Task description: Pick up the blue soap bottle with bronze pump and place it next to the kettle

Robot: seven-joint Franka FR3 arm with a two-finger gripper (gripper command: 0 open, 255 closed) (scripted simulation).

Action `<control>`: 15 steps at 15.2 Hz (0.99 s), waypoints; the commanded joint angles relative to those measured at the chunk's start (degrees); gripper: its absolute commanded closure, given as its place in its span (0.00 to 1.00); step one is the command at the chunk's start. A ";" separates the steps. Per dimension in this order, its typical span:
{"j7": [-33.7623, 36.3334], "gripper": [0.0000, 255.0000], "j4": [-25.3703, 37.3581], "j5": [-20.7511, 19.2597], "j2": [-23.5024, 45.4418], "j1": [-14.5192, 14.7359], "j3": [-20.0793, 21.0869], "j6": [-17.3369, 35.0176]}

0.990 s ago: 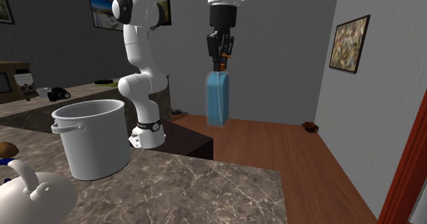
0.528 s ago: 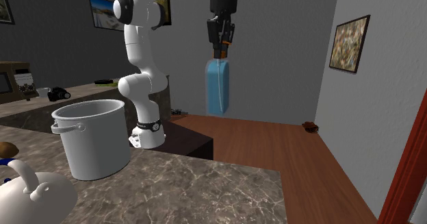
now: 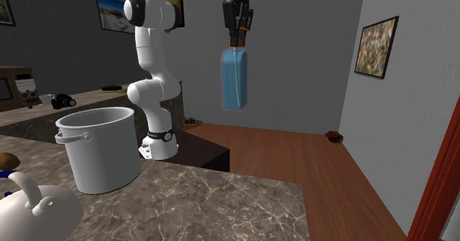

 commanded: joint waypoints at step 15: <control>-15.18 1.00 -6.97 -3.98 -9.73 -6.40 -8.23 -2.58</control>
